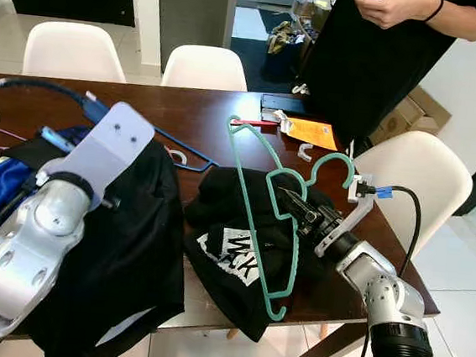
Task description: Hang hanger
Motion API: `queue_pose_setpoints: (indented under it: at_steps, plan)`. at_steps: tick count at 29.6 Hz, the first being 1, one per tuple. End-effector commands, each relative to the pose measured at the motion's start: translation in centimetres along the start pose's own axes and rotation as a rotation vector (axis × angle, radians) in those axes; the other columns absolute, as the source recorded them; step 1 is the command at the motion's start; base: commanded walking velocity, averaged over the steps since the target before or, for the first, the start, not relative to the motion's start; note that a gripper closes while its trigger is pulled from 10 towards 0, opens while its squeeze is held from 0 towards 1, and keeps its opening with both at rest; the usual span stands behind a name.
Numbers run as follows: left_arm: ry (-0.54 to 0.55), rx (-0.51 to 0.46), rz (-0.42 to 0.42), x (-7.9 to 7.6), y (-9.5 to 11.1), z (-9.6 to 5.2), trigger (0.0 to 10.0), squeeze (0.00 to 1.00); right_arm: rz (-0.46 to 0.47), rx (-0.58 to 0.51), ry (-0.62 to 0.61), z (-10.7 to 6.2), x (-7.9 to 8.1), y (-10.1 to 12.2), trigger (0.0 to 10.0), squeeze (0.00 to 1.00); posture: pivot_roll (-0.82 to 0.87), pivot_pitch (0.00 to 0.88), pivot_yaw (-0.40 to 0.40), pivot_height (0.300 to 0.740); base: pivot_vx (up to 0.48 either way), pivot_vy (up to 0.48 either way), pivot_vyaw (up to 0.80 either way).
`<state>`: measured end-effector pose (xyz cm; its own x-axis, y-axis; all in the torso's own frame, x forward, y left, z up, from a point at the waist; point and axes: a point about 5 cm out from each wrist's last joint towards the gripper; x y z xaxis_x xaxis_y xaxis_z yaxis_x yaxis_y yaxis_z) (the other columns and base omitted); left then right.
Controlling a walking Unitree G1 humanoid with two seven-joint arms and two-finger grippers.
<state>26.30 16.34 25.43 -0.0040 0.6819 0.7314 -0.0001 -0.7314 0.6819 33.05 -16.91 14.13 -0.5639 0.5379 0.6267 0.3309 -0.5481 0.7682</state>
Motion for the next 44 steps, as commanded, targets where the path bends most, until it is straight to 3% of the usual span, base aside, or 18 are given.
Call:
queue_pose_setpoints:
  at_steps: [1,2,3,4,6,9,14,17,20,21,29,42,43,44]
  plan:
    - [-0.092,-0.037,-0.033,-1.7,0.5,-0.2,10.0,0.74,0.018,0.011,-0.008,-0.1,-0.2,-0.3,10.0,0.0,0.13,0.055,-0.077,0.74,0.0,0.0,0.0]
    - [-0.188,-0.061,-0.05,-3.6,1.0,-0.5,10.0,1.0,0.017,0.012,-0.009,-0.1,-0.2,-0.3,10.0,0.0,0.12,0.055,-0.076,0.74,0.0,0.0,0.0]
    - [-0.244,-0.076,-0.059,-4.9,1.4,-0.7,10.0,1.0,0.017,0.012,-0.01,0.0,-0.2,-0.3,10.0,0.0,0.12,0.053,-0.076,0.74,0.0,0.0,0.0]
    - [-0.244,-0.076,-0.059,-4.9,1.4,-0.7,10.0,1.0,0.017,0.012,-0.01,0.0,-0.2,-0.3,10.0,0.0,0.12,0.053,-0.076,0.74,0.0,0.0,0.0]
    - [-0.318,-0.098,-0.051,-6.6,2.0,-1.0,10.0,1.0,0.014,0.012,-0.012,0.0,-0.2,-0.3,10.0,0.0,0.12,0.051,-0.075,0.74,0.0,0.0,0.0]
    - [-0.351,-0.101,-0.039,-7.4,2.3,-1.2,10.0,1.0,0.012,0.012,-0.014,0.0,-0.3,-0.2,10.0,0.0,0.12,0.049,-0.072,0.74,0.0,0.0,0.0]
    - [-0.379,-0.042,-0.021,-8.0,1.7,-1.4,10.0,1.0,0.01,0.011,-0.016,0.0,-0.3,-0.2,10.0,0.0,0.12,0.052,-0.07,0.74,0.0,0.0,0.0]
    - [-0.348,0.044,0.023,-7.6,0.7,-1.6,10.0,1.0,0.012,0.008,-0.016,0.0,-0.2,-0.2,10.0,0.0,0.12,0.064,-0.068,0.74,0.0,0.0,0.0]
    - [-0.309,0.072,0.05,-7.2,0.5,-1.6,10.0,1.0,0.014,0.007,-0.017,0.0,-0.2,-0.2,10.0,0.0,0.12,0.064,-0.068,0.74,0.0,0.0,0.0]
    - [-0.274,0.094,0.067,-6.7,0.3,-1.7,10.0,0.0,0.015,0.007,-0.016,0.0,-0.2,-0.2,10.0,0.0,0.13,0.068,-0.069,0.74,0.0,0.0,0.0]
    - [-0.233,0.152,0.07,-6.0,-0.6,-2.0,10.0,0.0,0.019,0.01,-0.013,0.1,-0.2,-0.1,10.0,0.0,0.13,0.078,-0.071,0.74,0.0,0.0,0.0]
    - [-0.268,0.217,0.026,-7.4,-1.8,-2.3,10.0,0.0,0.016,0.01,-0.018,0.1,-0.1,-0.1,10.0,0.0,0.12,0.077,-0.074,0.74,0.0,0.0,0.0]
    - [-0.27,0.225,0.024,-7.5,-1.9,-2.3,6.0,0.0,0.016,0.01,-0.019,0.1,-0.2,-0.1,10.0,0.0,0.12,0.073,-0.076,0.74,0.0,0.0,0.0]
    - [-0.272,0.229,0.022,-7.5,-1.9,-2.3,0.0,0.0,0.015,0.01,-0.021,0.1,-0.2,0.0,10.0,0.0,0.12,0.075,-0.077,0.74,0.0,0.0,0.0]
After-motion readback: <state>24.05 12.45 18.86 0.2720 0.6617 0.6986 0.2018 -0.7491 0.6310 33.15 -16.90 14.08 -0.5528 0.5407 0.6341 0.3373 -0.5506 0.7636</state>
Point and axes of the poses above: a point about 5 cm out from each wrist's last joint towards the gripper, its own z axis pointing out of the wrist towards the gripper, its own y axis along the axis of the wrist's last joint, x = y × z, and after that the axes turned 5 degrees about z, right-handed
